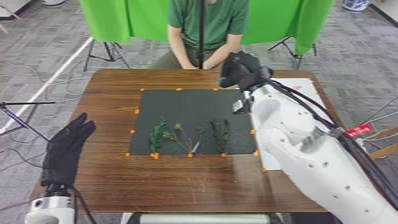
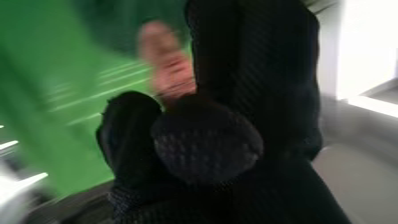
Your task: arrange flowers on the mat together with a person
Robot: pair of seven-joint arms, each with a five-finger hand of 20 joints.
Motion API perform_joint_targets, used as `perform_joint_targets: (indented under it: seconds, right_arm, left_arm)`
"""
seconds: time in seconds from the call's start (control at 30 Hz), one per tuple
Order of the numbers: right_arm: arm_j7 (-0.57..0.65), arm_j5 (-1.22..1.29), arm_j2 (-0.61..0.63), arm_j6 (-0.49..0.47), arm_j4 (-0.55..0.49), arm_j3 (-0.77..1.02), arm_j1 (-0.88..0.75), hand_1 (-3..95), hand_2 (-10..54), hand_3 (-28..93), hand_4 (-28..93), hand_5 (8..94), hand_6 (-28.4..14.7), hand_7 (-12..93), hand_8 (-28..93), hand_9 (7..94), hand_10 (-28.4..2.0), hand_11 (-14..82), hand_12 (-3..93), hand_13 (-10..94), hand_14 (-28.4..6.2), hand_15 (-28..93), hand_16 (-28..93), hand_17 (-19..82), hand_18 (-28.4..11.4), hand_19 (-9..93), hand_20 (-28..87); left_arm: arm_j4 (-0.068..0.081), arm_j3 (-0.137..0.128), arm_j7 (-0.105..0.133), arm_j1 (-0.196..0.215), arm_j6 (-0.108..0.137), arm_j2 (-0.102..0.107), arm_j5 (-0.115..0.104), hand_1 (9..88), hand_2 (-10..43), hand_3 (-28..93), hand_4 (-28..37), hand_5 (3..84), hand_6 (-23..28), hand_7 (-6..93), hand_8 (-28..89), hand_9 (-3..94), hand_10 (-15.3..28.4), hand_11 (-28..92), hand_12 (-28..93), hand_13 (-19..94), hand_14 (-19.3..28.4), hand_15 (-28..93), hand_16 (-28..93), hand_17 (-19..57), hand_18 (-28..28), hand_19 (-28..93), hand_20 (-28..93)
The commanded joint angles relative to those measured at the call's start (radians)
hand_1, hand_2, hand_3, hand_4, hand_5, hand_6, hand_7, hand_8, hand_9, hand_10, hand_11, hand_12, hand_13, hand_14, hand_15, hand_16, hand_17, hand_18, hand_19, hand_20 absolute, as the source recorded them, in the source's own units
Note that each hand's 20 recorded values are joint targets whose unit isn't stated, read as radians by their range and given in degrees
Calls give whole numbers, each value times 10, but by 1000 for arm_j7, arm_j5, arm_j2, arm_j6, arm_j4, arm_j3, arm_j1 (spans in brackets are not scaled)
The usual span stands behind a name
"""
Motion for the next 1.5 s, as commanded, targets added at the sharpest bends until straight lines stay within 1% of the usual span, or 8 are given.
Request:
perform_joint_targets:
  seconds: [0.03, 0.2, 0.33, 0.67, 1.03, 1.3, 1.43, 1.5]
  right_arm:
    - [-104, -79, -273, -116, 170, -234, 190, 935, -95, -283, 353, 882, 29, 162, 71, 937, -73, 167, 264, 937, 31, 660, 150, 655, -120, 932, 348]
    - [-168, -135, -364, -158, 272, -289, 203, 934, -95, -283, 352, 880, 31, 164, 70, 937, -72, 166, 264, 937, 31, 665, 152, 653, -123, 932, 362]
    - [-188, -170, -393, -175, 307, -325, 201, 933, -95, -283, 351, 879, 32, 166, 68, 937, -72, 165, 264, 937, 32, 667, 152, 652, -123, 932, 370]
    - [-194, -227, -416, -233, 340, -343, 170, 924, -95, -283, 366, 874, 33, 166, 63, 937, -72, 154, 263, 937, 30, 669, 154, 650, -127, 932, 382]
    - [-188, -223, -417, -227, 353, -336, 149, 884, -95, -283, 359, 829, 30, 153, 46, 937, -74, 83, 268, 937, 30, 659, 160, 639, -132, 932, 391]
    - [-191, -240, -409, -230, 357, -338, 142, 870, -95, -283, 345, 801, 44, 145, 34, 935, -81, 64, 272, 937, 29, 652, 165, 633, -132, 932, 388]
    - [-191, -250, -406, -240, 357, -337, 140, 850, -95, -283, 376, 745, 53, 152, -22, 927, -85, 67, 262, 937, 26, 644, 173, 627, -135, 932, 388]
    - [-191, -252, -405, -242, 357, -337, 139, 839, -95, -283, 389, 715, 60, 156, -86, 923, -87, 76, 255, 937, 24, 641, 180, 625, -136, 932, 386]
  left_arm:
    - [17, 12, 7, 8, 15, -21, 11, 228, -41, 671, -249, 436, 29, 74, -60, 433, 124, 108, 122, 323, 139, 88, 1, 64, 88, 16, 160]
    - [19, 23, 8, 2, 14, -17, 12, 224, -43, 674, -249, 436, 28, 75, -60, 432, 125, 108, 122, 323, 139, 88, 1, 64, 89, 16, 160]
    - [22, 31, 5, -7, 10, -13, 13, 224, -43, 674, -251, 436, 28, 76, -60, 433, 125, 108, 122, 323, 139, 88, 1, 64, 89, 16, 160]
    - [26, 48, 2, -20, 0, -1, 12, 224, -44, 675, -250, 435, 28, 76, -60, 432, 125, 107, 122, 323, 139, 88, 1, 63, 89, 16, 160]
    - [33, 55, -2, -35, -13, 8, 8, 222, -45, 676, -250, 435, 28, 75, -60, 433, 125, 108, 123, 324, 139, 88, 1, 63, 90, 16, 159]
    - [36, 58, -7, -43, -25, 8, 13, 222, -45, 676, -251, 435, 27, 75, -60, 433, 124, 107, 122, 324, 139, 88, 1, 62, 90, 16, 159]
    - [35, 56, -6, -42, -25, 7, 11, 222, -45, 676, -250, 435, 27, 76, -60, 432, 124, 107, 122, 324, 139, 88, 1, 62, 90, 16, 158]
    - [33, 56, -4, -39, -21, 10, 9, 222, -44, 676, -250, 435, 27, 76, -60, 432, 124, 107, 122, 323, 139, 88, 1, 62, 90, 16, 158]
